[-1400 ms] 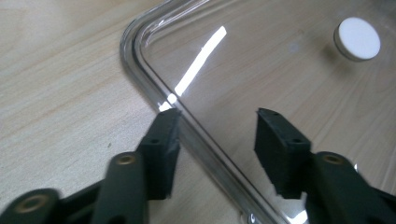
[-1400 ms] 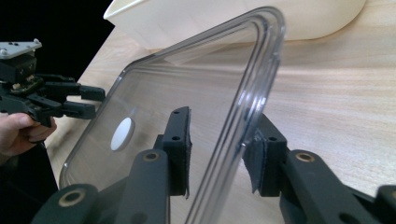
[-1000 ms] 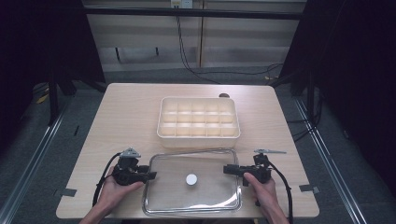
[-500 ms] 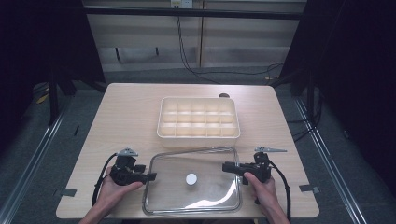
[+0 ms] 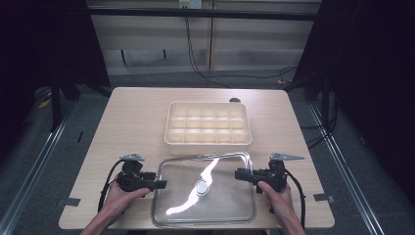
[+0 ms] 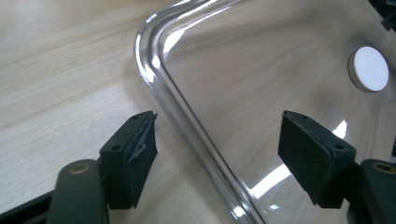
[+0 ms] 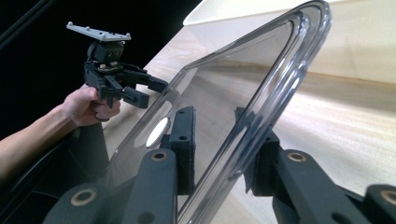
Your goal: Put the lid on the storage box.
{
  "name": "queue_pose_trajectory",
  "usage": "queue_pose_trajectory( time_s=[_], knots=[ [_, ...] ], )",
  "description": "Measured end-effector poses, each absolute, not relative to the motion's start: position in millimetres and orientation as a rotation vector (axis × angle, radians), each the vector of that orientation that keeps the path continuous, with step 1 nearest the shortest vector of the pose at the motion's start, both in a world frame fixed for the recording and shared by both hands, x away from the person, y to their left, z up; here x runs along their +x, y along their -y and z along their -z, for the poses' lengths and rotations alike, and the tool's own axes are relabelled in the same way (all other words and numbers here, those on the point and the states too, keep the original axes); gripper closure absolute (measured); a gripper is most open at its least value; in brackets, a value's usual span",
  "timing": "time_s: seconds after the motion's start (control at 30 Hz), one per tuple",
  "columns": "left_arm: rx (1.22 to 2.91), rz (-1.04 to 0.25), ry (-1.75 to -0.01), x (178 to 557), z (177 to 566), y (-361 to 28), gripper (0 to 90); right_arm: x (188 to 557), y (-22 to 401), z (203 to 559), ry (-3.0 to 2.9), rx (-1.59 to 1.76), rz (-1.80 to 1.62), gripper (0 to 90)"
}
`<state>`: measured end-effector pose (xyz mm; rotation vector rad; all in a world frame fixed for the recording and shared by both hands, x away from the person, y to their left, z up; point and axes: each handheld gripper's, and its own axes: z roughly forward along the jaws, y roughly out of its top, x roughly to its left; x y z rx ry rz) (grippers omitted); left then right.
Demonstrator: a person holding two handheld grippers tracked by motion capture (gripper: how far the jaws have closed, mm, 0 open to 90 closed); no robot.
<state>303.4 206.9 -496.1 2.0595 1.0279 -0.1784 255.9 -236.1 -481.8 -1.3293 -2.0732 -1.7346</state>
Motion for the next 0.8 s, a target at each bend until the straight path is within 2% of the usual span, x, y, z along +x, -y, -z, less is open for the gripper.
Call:
queue_pose_trajectory(
  time_s=[0.07,0.13,0.3,0.5,0.8],
  knots=[
    [2.071,0.184,-1.025,303.7,495.4,-204.8,28.6,255.1,235.6,480.1,2.085,-1.314,1.748,69.5],
    [2.1,0.126,-1.004,301.7,494.8,-202.8,36.0,254.9,235.8,478.9,2.089,-1.321,1.739,69.4],
    [2.092,0.166,-1.011,303.8,495.0,-204.9,43.8,256.4,238.4,480.6,2.079,-1.379,1.706,67.8],
    [2.065,0.149,-1.0,303.6,491.8,-207.1,50.9,259.0,240.2,481.5,2.087,-1.449,1.677,65.5],
    [2.055,0.109,-0.976,302.6,486.3,-208.8,55.4,260.1,236.4,481.8,2.129,-1.544,1.599,58.8]
  ],
)
